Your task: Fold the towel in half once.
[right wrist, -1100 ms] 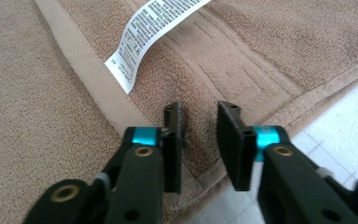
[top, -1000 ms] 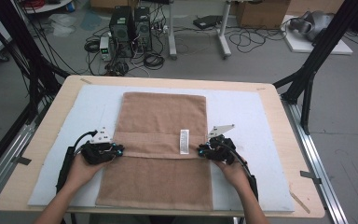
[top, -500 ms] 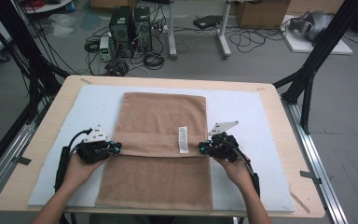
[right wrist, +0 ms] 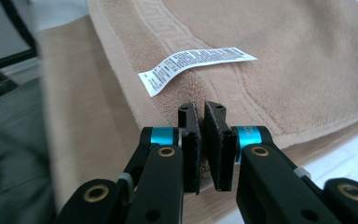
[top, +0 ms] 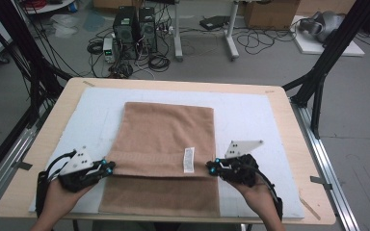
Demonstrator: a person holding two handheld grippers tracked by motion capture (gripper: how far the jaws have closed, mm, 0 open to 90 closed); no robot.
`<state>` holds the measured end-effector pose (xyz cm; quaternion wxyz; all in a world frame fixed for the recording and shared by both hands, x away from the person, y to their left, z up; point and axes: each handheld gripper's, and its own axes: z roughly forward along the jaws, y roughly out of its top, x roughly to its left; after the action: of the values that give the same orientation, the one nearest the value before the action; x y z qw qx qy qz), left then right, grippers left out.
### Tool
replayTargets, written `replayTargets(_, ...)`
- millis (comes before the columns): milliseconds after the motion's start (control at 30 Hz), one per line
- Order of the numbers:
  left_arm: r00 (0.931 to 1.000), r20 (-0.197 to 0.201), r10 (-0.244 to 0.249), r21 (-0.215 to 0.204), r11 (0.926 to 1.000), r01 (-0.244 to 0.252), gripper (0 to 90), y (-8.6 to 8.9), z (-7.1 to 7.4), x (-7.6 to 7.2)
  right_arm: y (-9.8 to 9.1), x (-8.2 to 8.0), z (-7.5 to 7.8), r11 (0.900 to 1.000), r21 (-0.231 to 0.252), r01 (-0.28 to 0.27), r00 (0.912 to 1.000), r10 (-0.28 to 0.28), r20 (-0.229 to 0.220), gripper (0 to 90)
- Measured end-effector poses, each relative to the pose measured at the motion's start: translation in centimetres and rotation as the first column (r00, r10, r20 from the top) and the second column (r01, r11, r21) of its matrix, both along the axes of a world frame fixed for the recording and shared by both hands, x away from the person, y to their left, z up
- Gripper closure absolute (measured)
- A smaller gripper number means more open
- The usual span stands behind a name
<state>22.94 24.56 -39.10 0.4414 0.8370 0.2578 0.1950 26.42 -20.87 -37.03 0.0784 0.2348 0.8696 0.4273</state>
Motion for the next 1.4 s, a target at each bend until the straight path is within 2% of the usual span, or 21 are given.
replayTargets(100, 0.999, -0.005, -0.044, 0.017, 0.9989, 0.044, 86.7, -0.2, -0.3, -2.7, -0.2, -2.7, 0.4, 0.9996, -0.004, -0.026, 0.9996, 0.026, 0.006, 84.3)
replayTargets(133, 0.998, -0.003, -0.063, 0.025, 0.9977, 0.063, 85.9, -0.2, -0.6, -3.5, -0.3, -3.6, 0.4, 0.9991, -0.007, -0.041, 0.9991, 0.041, 0.013, 80.6)
replayTargets(167, 0.9975, -0.001, -0.071, 0.017, 0.9974, 0.071, 82.0, -0.2, -0.8, -4.1, -0.5, -4.4, 0.4, 0.9979, -0.007, -0.064, 0.9979, 0.064, 0.011, 71.4)
replayTargets(200, 0.9975, 0.003, -0.071, 0.019, 0.9973, 0.071, 73.0, -0.1, -1.0, -4.4, -0.7, -4.9, 0.4, 0.9974, 0.007, -0.072, 0.9973, 0.072, 0.012, 65.3)
replayTargets(233, 0.9978, 0.004, -0.066, 0.023, 0.9975, 0.066, 68.9, 0.0, -1.3, -4.4, -0.8, -5.2, 0.3, 0.9975, 0.016, -0.069, 0.9976, 0.069, 0.009, 63.2)
replayTargets(300, 0.9984, -0.015, -0.054, 0.022, 0.9983, 0.054, 66.7, 0.3, -1.7, -3.8, -1.0, -5.0, -0.1, 0.9979, -0.003, -0.064, 0.9979, 0.064, 0.014, 60.6)
replayTargets(367, 0.9988, -0.021, -0.045, 0.023, 0.9987, 0.046, 65.1, 0.3, -2.0, -3.2, -0.9, -4.3, -0.8, 0.9982, -0.001, -0.06, 0.9982, 0.06, -0.009, 59.6)
replayTargets(467, 0.9971, -0.03, -0.07, 0.028, 0.9971, 0.07, 65.4, -0.1, -2.7, -2.7, -0.7, -3.6, -2.0, 0.9974, -0.015, -0.07, 0.9973, 0.07, -0.024, 59.4)
replayTargets(567, 0.9963, -0.046, -0.073, 0.048, 0.996, 0.075, 66.8, -0.4, -3.6, -2.2, -0.3, -3.2, -3.6, 0.9962, -0.053, -0.069, 0.9971, 0.067, -0.035, 60.0)
replayTargets(600, 0.9962, -0.053, -0.07, 0.041, 0.9966, 0.072, 67.0, -0.4, -3.9, -1.9, -0.2, -3.0, -4.2, 0.9959, -0.065, -0.062, 0.9973, 0.059, -0.043, 60.3)
replayTargets(667, 0.9955, -0.068, -0.066, 0.036, 0.997, 0.068, 67.3, -0.5, -4.3, -1.4, -0.2, -2.6, -5.3, 0.9972, -0.062, -0.042, 0.998, 0.039, -0.049, 60.5)
replayTargets(800, 0.9917, -0.103, -0.076, 0.06, 0.9948, 0.083, 66.6, -0.8, -5.2, -0.6, 0.1, -2.0, -6.7, 0.9978, -0.06, -0.027, 0.9976, 0.024, -0.064, 63.6)
replayTargets(867, 0.9908, -0.108, -0.081, 0.044, 0.9954, 0.086, 69.0, -0.8, -5.5, -0.6, 0.3, -2.1, -7.1, 0.9972, -0.067, -0.032, 0.9981, 0.028, -0.056, 68.7)
replayTargets(900, 0.9906, -0.109, -0.083, 0.045, 0.9951, 0.088, 73.5, -0.7, -5.4, -0.6, 0.3, -2.2, -7.2, 0.9971, -0.069, -0.03, 0.9987, 0.027, -0.043, 72.9)
replayTargets(933, 0.9925, -0.096, -0.075, 0.046, 0.9958, 0.08, 80.1, -0.7, -5.5, -0.7, 0.3, -2.2, -7.2, 0.9975, -0.062, -0.032, 0.9984, 0.029, -0.048, 82.3)
replayTargets(967, 0.9912, -0.101, -0.085, 0.046, 0.9949, 0.09, 83.4, -0.7, -5.5, -0.8, 0.2, -2.1, -7.2, 0.9977, -0.049, -0.046, 0.9965, 0.043, -0.072, 83.9)
replayTargets(1000, 0.9923, -0.095, -0.08, 0.053, 0.9949, 0.085, 87.1, -0.9, -5.4, -0.9, 0.3, -2.1, -7.2, 0.9973, -0.054, -0.049, 0.9967, 0.045, -0.067, 85.2)
replayTargets(1100, 0.9949, -0.072, -0.07, 0.05, 0.996, 0.074, 87.7, -0.8, -5.0, -1.2, 0.2, -2.2, -6.7, 0.9958, -0.072, -0.057, 0.9976, 0.054, -0.042, 87.1)
replayTargets(1267, 0.9958, -0.038, -0.084, 0.037, 0.9957, 0.085, 87.9, -0.6, -3.5, -2.2, -0.6, -3.1, -4.9, 0.9976, -0.02, -0.067, 0.9973, 0.066, -0.031, 87.3)
replayTargets(1333, 0.9947, -0.033, -0.097, 0.041, 0.9943, 0.099, 87.9, -0.7, -3.0, -2.7, -0.7, -3.6, -4.1, 0.9971, -0.02, -0.074, 0.9971, 0.074, -0.018, 87.2)
replayTargets(1400, 0.9945, -0.028, -0.101, 0.024, 0.9946, 0.101, 87.8, -0.5, -2.6, -3.2, -0.7, -4.2, -3.4, 0.9967, -0.022, -0.078, 0.997, 0.077, -0.006, 87.1)
